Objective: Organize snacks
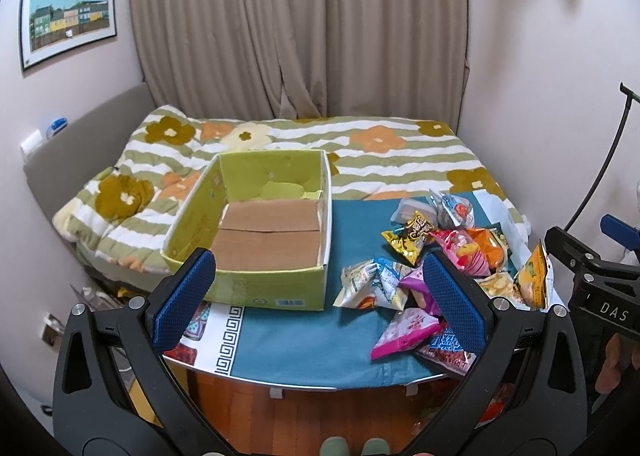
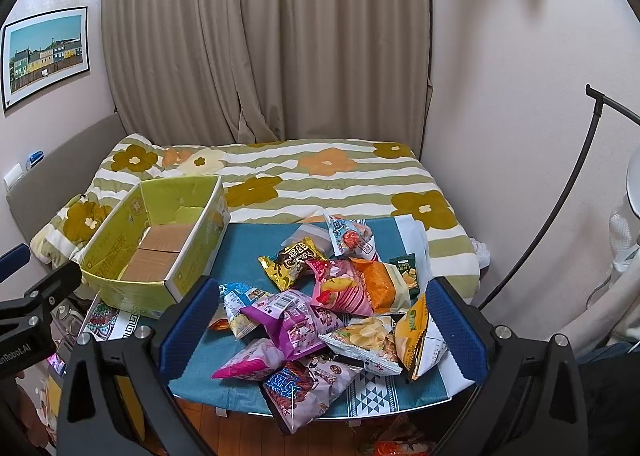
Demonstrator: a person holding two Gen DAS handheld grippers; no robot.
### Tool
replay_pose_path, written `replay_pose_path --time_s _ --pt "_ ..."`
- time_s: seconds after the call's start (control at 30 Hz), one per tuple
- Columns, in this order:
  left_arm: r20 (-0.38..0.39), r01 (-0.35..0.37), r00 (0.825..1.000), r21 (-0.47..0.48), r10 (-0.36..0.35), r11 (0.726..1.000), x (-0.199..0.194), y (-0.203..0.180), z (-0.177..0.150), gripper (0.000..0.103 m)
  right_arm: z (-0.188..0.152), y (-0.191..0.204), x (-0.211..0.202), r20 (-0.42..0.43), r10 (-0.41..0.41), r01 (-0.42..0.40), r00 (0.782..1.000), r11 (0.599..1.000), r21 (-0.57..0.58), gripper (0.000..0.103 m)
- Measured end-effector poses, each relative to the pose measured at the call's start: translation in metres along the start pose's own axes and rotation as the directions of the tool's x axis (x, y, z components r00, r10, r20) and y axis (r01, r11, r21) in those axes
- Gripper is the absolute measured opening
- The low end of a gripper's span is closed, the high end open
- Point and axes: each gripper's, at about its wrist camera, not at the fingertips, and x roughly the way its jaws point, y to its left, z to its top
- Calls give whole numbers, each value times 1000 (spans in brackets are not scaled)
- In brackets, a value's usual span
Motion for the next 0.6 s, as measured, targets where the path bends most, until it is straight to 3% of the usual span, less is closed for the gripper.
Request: replay_pose_path --time_s 0.6 --pt "13 -25 1000 8 24 1000 3 1 3 103 1 -1 1 -3 2 -2 1000 1000 1 103"
